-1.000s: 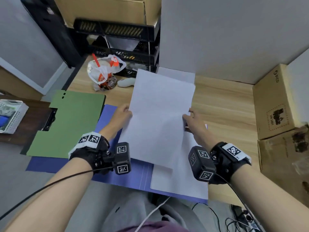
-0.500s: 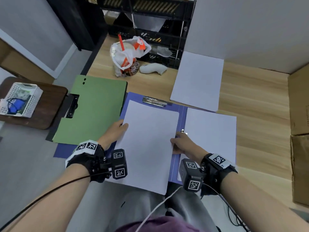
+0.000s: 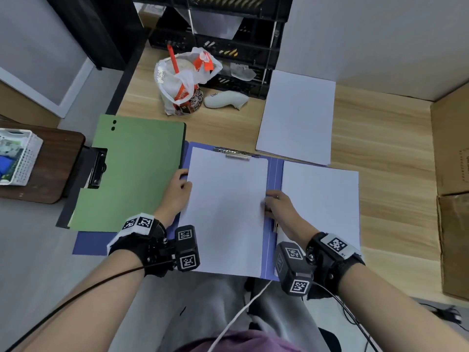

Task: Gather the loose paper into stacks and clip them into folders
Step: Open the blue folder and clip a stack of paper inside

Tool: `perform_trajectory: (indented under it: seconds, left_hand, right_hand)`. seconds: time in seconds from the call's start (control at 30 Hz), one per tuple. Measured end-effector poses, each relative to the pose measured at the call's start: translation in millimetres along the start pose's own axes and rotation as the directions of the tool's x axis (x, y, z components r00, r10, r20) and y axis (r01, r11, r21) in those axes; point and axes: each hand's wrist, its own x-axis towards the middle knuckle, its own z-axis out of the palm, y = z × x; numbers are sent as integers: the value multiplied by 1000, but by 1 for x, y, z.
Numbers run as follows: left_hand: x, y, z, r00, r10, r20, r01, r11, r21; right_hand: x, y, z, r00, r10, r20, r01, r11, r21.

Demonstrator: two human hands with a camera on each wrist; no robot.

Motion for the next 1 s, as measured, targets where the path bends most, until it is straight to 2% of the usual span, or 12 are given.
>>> perform_trajectory:
  seconds: [0.2, 0.33, 0.43, 0.5, 0.6, 0.7, 0.8, 0.87, 1.0]
  left_hand:
    - [16, -3, -1, 998, 29, -53, -29, 1000, -5]
    - [23, -3, -1, 997, -61, -41, 61, 998, 13]
    - [31, 1, 0, 994, -54, -97, 64, 992, 105]
    - [39, 12, 6, 995, 5, -98, 8, 991, 135]
    - [49, 41, 29, 992, 122, -30, -115, 977, 182]
    - [56, 71, 58, 967, 244, 66, -253, 929, 271]
    - [65, 86, 84, 937, 296, 186, -345, 865, 364]
    - [68, 91, 97, 925, 287, 249, -374, 804, 462]
    - [73, 91, 112, 911, 312, 269, -412, 678, 608]
  right_hand:
    - [1, -8, 0, 998, -11, 60, 14, 999, -52]
    - [8, -9, -1, 999, -7, 49, 7, 1000, 5]
    - [11, -13, -7, 1000, 0, -6, 1, 994, 108]
    - [11, -19, -18, 998, -15, -60, 25, 984, 176]
    - [12, -22, -40, 995, 5, -104, 14, 984, 179]
    - [14, -16, -64, 991, 37, -131, -16, 987, 157]
    - [19, -6, -85, 982, 60, -181, -38, 992, 122]
    - [22, -2, -95, 979, 75, -192, -56, 993, 100]
    - [26, 0, -101, 984, 78, -158, -68, 996, 65]
